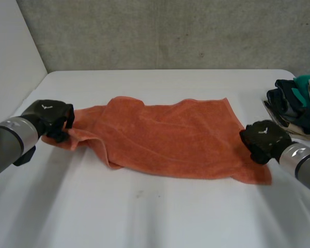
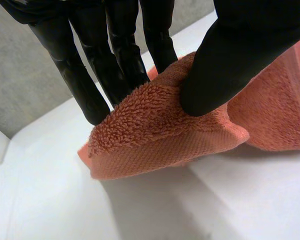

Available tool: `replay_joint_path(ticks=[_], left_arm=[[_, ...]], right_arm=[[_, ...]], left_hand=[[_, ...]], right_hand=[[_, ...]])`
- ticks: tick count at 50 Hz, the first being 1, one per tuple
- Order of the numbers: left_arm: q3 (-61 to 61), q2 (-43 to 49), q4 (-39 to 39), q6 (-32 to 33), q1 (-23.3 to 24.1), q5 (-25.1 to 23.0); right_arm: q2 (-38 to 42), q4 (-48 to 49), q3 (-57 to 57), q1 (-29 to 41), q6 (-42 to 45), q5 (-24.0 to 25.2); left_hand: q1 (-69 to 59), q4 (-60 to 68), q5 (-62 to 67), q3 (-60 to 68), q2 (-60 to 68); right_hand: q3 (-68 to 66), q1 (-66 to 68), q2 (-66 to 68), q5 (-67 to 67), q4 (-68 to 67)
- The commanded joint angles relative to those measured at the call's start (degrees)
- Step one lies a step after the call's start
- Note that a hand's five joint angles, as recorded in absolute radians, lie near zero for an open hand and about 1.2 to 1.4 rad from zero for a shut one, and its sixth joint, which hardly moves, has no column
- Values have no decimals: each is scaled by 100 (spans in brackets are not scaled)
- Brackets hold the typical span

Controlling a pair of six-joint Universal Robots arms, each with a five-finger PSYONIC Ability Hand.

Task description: Fold the laundry.

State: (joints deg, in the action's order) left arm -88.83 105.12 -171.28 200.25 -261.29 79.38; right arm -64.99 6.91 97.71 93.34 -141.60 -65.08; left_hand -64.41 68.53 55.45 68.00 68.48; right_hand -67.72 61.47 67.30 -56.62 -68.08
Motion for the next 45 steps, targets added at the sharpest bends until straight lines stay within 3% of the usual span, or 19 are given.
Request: replay_joint_path(ticks=[1,8,9,13,14,18,34,42,45], left_arm=[[-152,-641,60,23,-115,-10],[-538,-985,51,85,-352,-36],[-600,-976,34,85,-414,-54],[-636,-906,-28,58,-520,-168],[-635,-897,-37,58,-520,-186],[-451,-502,-248,14,-528,-274],[-82,-115,-345,6,-388,-256],[-126,-106,-345,6,-388,-256],[-134,-106,-353,6,-388,-256]], right_arm=[[-1112,-1682,-348,-211,150,48],[-1394,-3107,-569,-747,1240,12],[-1385,-3195,-499,-747,1354,74],[-1350,-2425,-156,-712,899,320],[-1280,-1927,88,-695,593,416],[-859,-826,643,-546,12,592],[65,-6,653,17,-183,558],[285,91,478,114,-201,566],[346,161,425,123,-201,566]], left_hand=[[-1559,1147,1455,1200,1152],[-1559,1147,1455,1200,1152],[-1559,1147,1455,1200,1152],[-1559,1147,1455,1200,1152],[-1559,1147,1455,1200,1152],[-1559,1147,1455,1200,1152],[-1559,1147,1455,1200,1152],[-1559,1147,1455,1200,1152],[-1559,1147,1455,1200,1152]], right_hand=[[-1228,1853,1270,-1338,-1192],[-1228,1853,1270,-1338,-1192],[1547,-923,-1505,1437,1583],[2967,-2343,-2925,2857,3003],[3837,-3213,-3795,3727,3873],[4148,-3524,-4106,4038,4184],[2685,-2061,-2643,2575,2721],[1006,-381,-963,895,1041],[-305,930,347,-415,-270]])
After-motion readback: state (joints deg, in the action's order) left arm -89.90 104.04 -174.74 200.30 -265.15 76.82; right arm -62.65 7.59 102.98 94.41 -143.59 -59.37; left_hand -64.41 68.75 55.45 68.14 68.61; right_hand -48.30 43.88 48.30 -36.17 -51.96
